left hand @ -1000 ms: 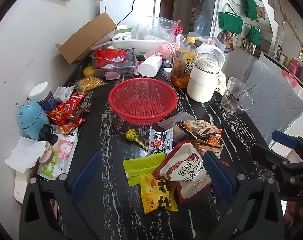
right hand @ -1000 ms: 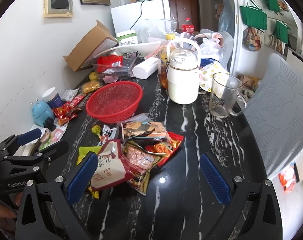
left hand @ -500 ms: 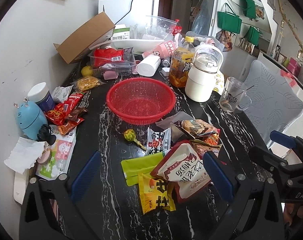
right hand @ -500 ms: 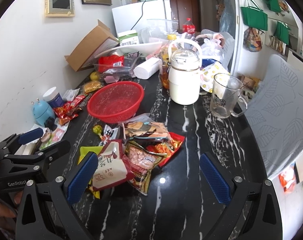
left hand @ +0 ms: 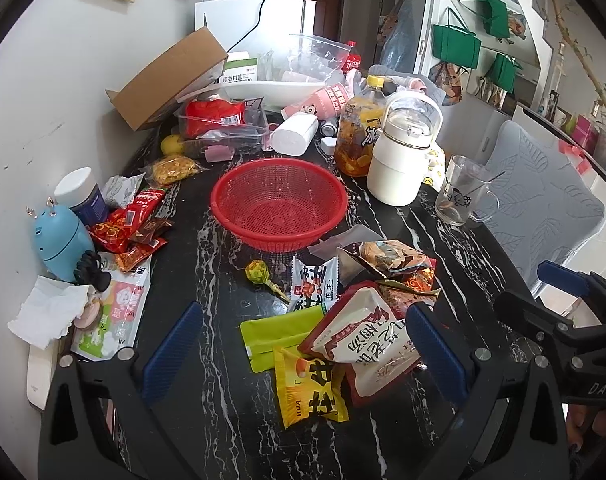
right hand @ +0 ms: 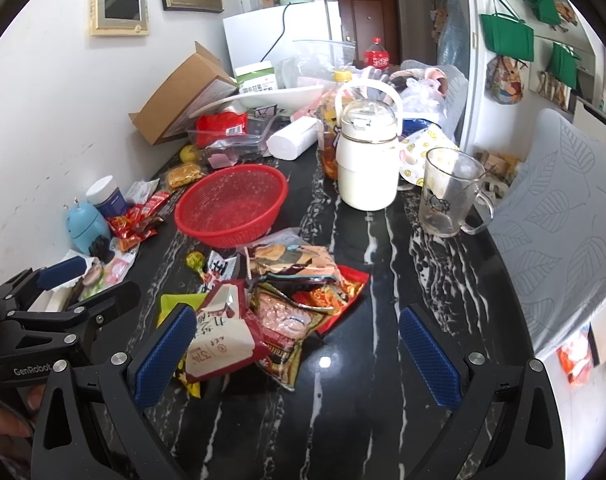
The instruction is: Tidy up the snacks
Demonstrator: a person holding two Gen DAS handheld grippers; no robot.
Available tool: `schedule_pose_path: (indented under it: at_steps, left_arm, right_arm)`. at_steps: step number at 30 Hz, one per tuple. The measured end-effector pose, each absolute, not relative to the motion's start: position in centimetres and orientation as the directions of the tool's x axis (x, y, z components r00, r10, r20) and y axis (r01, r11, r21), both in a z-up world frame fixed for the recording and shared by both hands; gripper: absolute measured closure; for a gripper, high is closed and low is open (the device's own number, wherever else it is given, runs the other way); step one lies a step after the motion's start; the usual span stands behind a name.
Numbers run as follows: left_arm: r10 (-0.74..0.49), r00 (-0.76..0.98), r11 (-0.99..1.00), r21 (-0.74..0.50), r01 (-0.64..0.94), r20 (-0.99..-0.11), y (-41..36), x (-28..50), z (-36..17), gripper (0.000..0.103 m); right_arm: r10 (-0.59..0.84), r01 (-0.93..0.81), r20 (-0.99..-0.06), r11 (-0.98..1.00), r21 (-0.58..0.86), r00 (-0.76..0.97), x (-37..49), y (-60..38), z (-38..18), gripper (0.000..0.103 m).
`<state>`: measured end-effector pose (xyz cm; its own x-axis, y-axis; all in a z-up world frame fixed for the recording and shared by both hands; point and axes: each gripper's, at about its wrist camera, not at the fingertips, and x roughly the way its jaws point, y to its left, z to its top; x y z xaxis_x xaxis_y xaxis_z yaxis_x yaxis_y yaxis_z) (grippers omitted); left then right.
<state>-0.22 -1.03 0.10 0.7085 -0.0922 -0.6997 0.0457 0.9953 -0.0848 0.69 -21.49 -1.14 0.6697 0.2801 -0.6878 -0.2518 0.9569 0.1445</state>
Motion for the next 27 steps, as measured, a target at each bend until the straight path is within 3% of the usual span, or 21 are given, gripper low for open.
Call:
schedule_pose_path:
  at_steps: [27]
  left_arm:
    - [-0.097,0.715,0.995,-0.094,0.044,-0.692,-1.0,-2.1,-0.2,0.0]
  right_arm:
    - [0.296,-0.25,-0.673,0.954,0.168,0.678,-1.0,-22.0,-1.4,0.0]
